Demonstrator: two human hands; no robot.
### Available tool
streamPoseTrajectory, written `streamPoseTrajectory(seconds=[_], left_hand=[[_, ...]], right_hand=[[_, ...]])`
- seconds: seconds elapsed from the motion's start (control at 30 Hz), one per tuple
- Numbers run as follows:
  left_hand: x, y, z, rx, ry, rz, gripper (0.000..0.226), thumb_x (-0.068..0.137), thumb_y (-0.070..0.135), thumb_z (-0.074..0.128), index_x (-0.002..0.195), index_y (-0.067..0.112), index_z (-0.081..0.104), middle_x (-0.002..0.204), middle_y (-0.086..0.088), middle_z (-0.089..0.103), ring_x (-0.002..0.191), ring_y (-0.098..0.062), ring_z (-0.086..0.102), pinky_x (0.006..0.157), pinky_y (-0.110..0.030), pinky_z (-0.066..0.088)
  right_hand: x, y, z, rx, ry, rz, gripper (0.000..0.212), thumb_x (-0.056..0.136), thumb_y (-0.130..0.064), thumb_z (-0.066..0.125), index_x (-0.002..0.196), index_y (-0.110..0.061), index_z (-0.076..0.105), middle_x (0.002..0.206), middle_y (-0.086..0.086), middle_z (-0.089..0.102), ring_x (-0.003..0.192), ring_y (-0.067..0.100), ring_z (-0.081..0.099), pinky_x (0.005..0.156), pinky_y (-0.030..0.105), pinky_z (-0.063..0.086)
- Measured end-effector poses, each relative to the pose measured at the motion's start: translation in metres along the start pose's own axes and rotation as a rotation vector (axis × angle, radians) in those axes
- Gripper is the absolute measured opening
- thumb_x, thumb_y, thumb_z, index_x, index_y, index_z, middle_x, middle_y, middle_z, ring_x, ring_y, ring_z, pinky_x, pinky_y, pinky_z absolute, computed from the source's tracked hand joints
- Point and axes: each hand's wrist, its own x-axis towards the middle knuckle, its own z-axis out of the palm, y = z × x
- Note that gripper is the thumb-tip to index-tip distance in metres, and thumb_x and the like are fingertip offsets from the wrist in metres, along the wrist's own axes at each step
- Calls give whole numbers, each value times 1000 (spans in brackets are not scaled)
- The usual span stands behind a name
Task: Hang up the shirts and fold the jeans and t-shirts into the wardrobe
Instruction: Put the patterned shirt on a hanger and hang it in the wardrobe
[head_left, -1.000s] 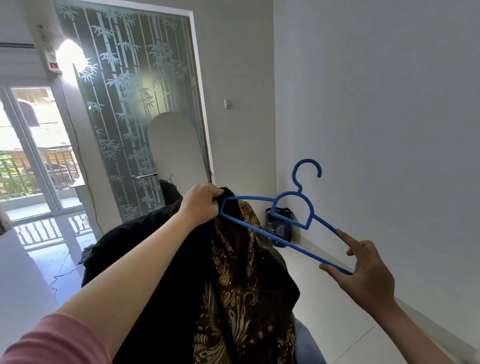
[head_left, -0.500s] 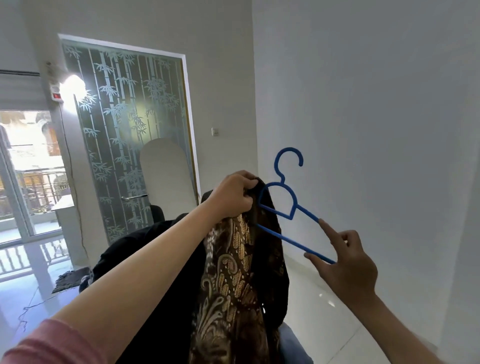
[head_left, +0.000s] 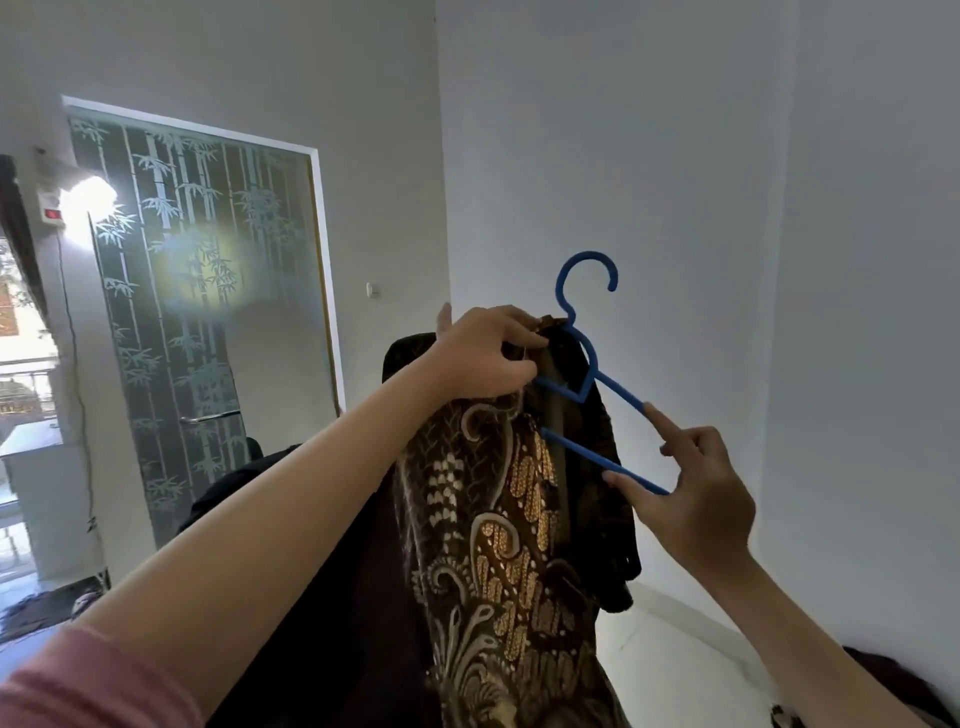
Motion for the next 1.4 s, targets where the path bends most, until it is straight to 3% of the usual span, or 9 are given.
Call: streamPoseTrajectory(seconds=[0.03, 0.17, 0.4, 0.57, 0.73, 0.83, 0.9, 1.1, 1.4], left_hand=[[-8, 4, -2, -53, -5, 18, 43, 69, 33, 47, 106, 36, 69, 130, 17, 54, 126, -10, 43, 113, -61, 2], [-41, 23, -7, -330, 20, 102, 33, 69, 17, 50, 95, 29, 66, 115, 6, 61, 112, -9, 55, 105, -40, 41], [-76, 50, -8, -355, -69, 128, 40, 86, 9, 57, 116, 35, 56, 116, 11, 58, 104, -9, 61, 96, -37, 50], [-90, 66, -6, -414, -3, 82, 45, 85, -1, 59, 99, 42, 64, 107, 6, 61, 77, -18, 62, 78, -40, 58], [-91, 86, -6, -455, 21, 42, 47, 82, -7, 58, 95, 38, 67, 104, 4, 63, 79, -33, 64, 76, -45, 58], [-86, 103, -6, -468, 33, 31, 48, 82, -8, 58, 93, 37, 68, 103, 5, 65, 80, -32, 65, 77, -44, 58], [-84, 114, -7, -493, 25, 35, 48, 82, -9, 59, 93, 36, 68, 103, 5, 66, 82, -33, 67, 78, -44, 58], [-90, 148, -11, -610, 14, 63, 45, 81, -12, 60, 94, 29, 71, 107, 0, 69, 91, -40, 66, 85, -49, 56], [-129, 171, -22, -783, 28, 49, 52, 79, -17, 60, 85, 32, 75, 107, -9, 69, 96, -40, 66, 87, -43, 56]], right_hand=[[-4, -3, -13, -14, 0, -9, 80, 57, -49, 78, 127, -14, 60, 83, 4, 57, 52, 8, 43, 46, 5, 28], [-22, -10, -59, -48, -30, -39, 80, 57, -52, 76, 126, -15, 61, 83, 2, 57, 52, 1, 34, 47, 4, 28], [-35, -15, -116, 3, -82, -69, 82, 60, -63, 76, 127, -17, 61, 86, -5, 54, 54, -7, 34, 46, 4, 33], [-43, -1, -138, 79, -153, -92, 80, 67, -69, 65, 132, -24, 54, 93, -5, 54, 60, 5, 46, 47, 19, 49], [-62, 1, -146, -149, 120, -92, 61, 70, -52, 74, 122, -23, 61, 116, 11, 57, 104, 23, 51, 85, 38, 43], [-90, -7, -156, -60, 192, -222, 35, 78, -33, 73, 110, -22, 61, 101, 10, 64, 96, 20, 55, 81, 36, 46], [-112, -11, -160, 75, 39, -262, 28, 82, -27, 68, 109, -23, 60, 93, 5, 64, 88, 14, 57, 70, 34, 52], [-139, -6, -176, 393, -554, 53, 37, 90, -48, 53, 124, -35, 58, 119, -11, 52, 105, 7, 57, 86, 27, 53], [-126, 27, -243, 619, -403, 403, 49, 76, -15, 78, 120, -24, 59, 116, -3, 63, 91, 22, 67, 75, 43, 59]])
